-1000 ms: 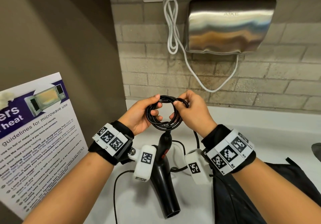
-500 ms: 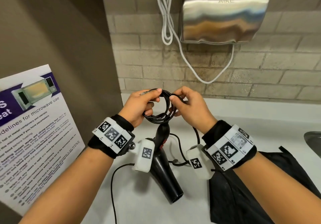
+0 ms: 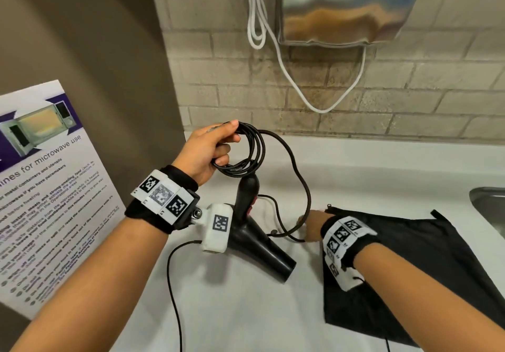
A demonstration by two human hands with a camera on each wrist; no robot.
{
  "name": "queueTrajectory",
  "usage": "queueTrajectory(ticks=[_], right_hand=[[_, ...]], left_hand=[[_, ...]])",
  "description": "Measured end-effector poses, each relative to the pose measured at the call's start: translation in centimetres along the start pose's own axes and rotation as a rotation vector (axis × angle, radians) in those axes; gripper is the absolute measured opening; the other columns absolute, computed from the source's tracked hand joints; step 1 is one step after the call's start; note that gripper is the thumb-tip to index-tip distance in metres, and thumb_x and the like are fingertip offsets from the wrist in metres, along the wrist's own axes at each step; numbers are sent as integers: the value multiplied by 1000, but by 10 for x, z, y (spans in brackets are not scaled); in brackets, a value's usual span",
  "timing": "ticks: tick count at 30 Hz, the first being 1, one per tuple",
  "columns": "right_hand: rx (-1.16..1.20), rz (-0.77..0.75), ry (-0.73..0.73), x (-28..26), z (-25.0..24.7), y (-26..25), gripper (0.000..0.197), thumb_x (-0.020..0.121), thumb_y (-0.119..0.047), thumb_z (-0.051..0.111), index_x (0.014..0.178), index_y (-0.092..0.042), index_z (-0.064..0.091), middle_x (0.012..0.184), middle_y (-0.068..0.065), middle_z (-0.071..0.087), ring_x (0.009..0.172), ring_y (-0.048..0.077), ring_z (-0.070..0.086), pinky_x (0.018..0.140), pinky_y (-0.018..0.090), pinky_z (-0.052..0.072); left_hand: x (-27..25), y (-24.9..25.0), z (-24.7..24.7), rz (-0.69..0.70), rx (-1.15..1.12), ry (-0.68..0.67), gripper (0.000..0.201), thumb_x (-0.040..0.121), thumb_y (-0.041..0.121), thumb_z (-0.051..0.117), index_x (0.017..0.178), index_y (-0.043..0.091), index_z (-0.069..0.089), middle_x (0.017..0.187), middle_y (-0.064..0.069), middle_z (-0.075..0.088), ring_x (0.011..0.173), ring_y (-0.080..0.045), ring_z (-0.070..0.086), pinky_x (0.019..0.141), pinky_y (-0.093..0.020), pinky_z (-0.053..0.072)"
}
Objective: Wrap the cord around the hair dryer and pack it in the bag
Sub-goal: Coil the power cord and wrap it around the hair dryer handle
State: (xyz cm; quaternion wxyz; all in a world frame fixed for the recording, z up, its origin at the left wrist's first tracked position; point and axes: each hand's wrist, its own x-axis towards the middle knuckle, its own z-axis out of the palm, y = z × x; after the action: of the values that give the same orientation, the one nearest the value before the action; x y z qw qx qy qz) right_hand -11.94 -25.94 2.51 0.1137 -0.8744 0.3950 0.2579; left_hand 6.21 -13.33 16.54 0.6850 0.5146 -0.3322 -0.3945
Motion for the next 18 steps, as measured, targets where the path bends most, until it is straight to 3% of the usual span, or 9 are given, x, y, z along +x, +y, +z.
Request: queueTrajectory(ticks=[2,4,8,10,12,14,16,18], right_hand=[[-64,34,42,14,11,1,44,83,-17,60,126,-19,48,135,9,45,124,31,43,102,38,40],[-119,63,75,21,13,2,37,88,-20,52,125,-17,49,134,8,44,126,33,38,101,43,39],[-289,63,118,30,17,1,35,94,-19,38,128,-18,47,137,5,43,130,29,32,104,43,31],[-271,48,184,31,17,2,33,96,-18,33,124,-21,49,132,5,49,126,28,38,101,41,32],[-42,27,284,29,8,5,24,96,-16,32,112,-16,50,121,9,57,113,28,52,89,35,40],[305,-47,436,21,-8,5,12,95,-14,35,96,-15,47,99,11,61,92,27,59,77,34,45],[670,-159,571,8,-26,5,15,95,-10,36,82,-15,43,79,10,57,73,26,57,69,34,49],[955,-279,637,-12,-44,0,24,95,-5,35,74,-15,40,70,10,55,63,26,54,56,22,48]], left_hand=[[0,0,-1,-2,-16,-2,21,93,19,49,74,14,55,53,8,59,31,-2,22,34,-13,19],[1,0,-2,-7,-29,-7,22,94,20,48,73,15,54,54,8,60,30,-2,22,33,-13,20],[1,1,-4,-17,-42,-4,25,94,23,47,71,15,52,55,6,61,29,-2,22,32,-12,20],[2,1,-6,-19,-43,-2,25,94,25,47,72,15,52,56,6,62,29,-2,22,32,-12,21],[3,1,-7,-16,-43,-1,26,94,27,46,73,13,52,57,6,63,29,-2,22,32,-12,22],[5,1,-8,-17,-44,2,27,94,29,46,72,13,52,57,5,64,29,-1,22,32,-13,21],[7,1,-9,-25,-53,1,28,94,29,45,72,13,53,57,5,64,29,-1,22,33,-13,21],[8,0,-8,-31,-65,1,29,93,30,45,71,13,53,57,5,63,29,-1,22,33,-13,20]])
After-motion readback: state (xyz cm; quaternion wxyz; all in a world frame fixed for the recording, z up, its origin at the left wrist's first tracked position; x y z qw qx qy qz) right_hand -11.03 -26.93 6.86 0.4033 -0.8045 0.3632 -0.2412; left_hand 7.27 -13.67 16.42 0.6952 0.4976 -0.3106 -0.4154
